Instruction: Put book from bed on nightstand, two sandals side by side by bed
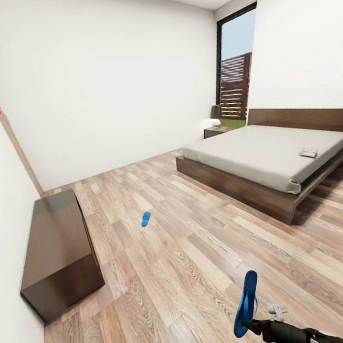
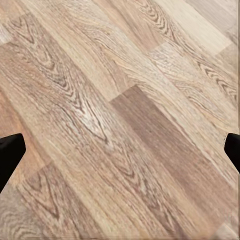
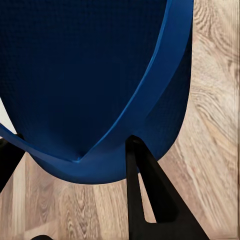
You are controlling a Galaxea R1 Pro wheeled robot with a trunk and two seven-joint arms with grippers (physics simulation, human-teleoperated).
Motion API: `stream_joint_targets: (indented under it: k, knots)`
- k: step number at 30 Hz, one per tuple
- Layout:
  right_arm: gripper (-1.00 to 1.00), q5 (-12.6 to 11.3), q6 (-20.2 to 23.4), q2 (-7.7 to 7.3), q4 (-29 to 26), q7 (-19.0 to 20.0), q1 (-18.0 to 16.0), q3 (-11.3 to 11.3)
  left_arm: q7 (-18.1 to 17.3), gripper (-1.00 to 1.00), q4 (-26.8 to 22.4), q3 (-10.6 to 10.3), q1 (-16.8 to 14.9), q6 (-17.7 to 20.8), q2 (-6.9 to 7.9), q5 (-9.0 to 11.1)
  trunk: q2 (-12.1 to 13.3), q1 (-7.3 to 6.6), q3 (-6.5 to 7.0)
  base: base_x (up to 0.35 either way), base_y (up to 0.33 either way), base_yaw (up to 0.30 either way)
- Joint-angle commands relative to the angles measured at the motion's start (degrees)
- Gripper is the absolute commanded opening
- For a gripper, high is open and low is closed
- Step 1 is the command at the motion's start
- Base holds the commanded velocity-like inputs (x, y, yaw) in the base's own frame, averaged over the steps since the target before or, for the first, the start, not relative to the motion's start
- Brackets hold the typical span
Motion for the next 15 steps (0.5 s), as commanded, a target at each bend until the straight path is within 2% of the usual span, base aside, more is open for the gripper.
stream_joint_targets:
  k: [1,5,15]
  knots:
    - [-1.0,-0.3,-0.4,0.04,0.2,0.2,-0.1,0.5,-0.2,1.0,0.2,0.0,0.0,-0.1,0.01,0.3,0.0,-0.01,-0.05,0.0,0.0,-0.191]
    - [-1.0,-0.3,-0.4,0.04,0.2,0.2,-0.1,0.5,-0.2,1.0,0.4,0.0,0.0,-0.1,0.01,0.3,0.0,-0.01,-0.05,0.0,0.0,-0.144]
    - [-1.0,-0.3,-0.4,0.18,0.2,0.2,-0.1,0.5,-0.2,1.0,0.4,0.0,0.0,-0.1,-0.04,0.3,0.0,-0.01,-0.05,0.004,0.0,-0.011]
